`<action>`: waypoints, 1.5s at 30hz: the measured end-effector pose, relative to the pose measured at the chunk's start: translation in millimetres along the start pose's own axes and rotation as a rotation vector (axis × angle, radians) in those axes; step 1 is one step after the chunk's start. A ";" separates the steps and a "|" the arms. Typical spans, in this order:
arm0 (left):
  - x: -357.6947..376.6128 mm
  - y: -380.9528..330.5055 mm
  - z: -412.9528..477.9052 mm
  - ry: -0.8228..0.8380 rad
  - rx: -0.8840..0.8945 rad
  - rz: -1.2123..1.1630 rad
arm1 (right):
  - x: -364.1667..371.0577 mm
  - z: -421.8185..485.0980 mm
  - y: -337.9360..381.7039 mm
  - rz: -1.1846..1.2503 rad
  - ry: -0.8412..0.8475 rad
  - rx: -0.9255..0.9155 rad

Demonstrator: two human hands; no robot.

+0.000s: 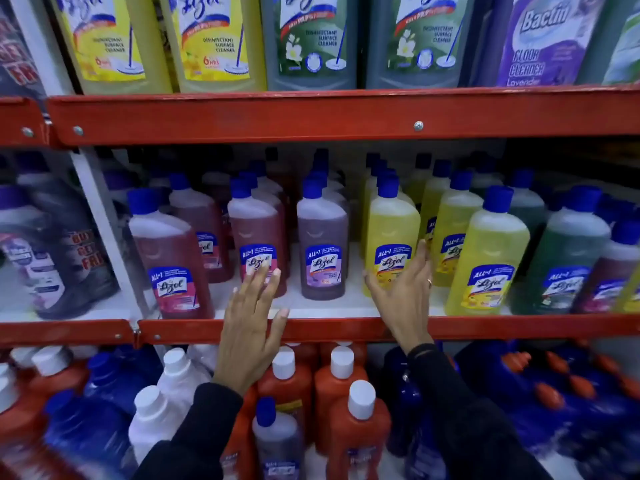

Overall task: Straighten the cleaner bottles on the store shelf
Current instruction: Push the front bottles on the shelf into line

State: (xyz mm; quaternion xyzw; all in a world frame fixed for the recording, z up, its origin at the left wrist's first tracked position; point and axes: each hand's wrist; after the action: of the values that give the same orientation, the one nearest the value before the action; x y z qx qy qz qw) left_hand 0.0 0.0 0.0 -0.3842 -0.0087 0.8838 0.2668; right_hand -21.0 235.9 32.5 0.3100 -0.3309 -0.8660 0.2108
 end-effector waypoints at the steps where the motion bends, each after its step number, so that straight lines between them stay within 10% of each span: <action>1: 3.0 4.2 -0.3 0.025 -0.034 0.020 | 4.5 5.2 -0.7 0.012 0.016 0.044; 36: 11.4 40.3 -12.6 0.202 -0.104 0.222 | -20.8 -19.8 13.2 -0.150 -0.013 0.167; 41: 7.3 56.6 -19.5 0.218 -0.093 0.244 | -6.5 -51.8 26.0 -0.017 -0.351 -0.175; 45: 6.5 66.8 -22.6 0.235 -0.072 0.258 | 27.9 -56.5 61.0 0.100 -0.158 -0.245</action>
State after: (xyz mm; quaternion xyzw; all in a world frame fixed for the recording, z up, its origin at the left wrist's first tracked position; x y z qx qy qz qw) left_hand -19.2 -58.4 -35.0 -0.4921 0.0404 0.8588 0.1366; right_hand 6.8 152.8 31.1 0.1958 -0.2532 -0.9101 0.2633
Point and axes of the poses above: each hand's wrist, its own z-axis towards the middle knuckle, its own x-axis out of the palm, y = z × x, and after that the axes turned 7 degrees about z, right-handed
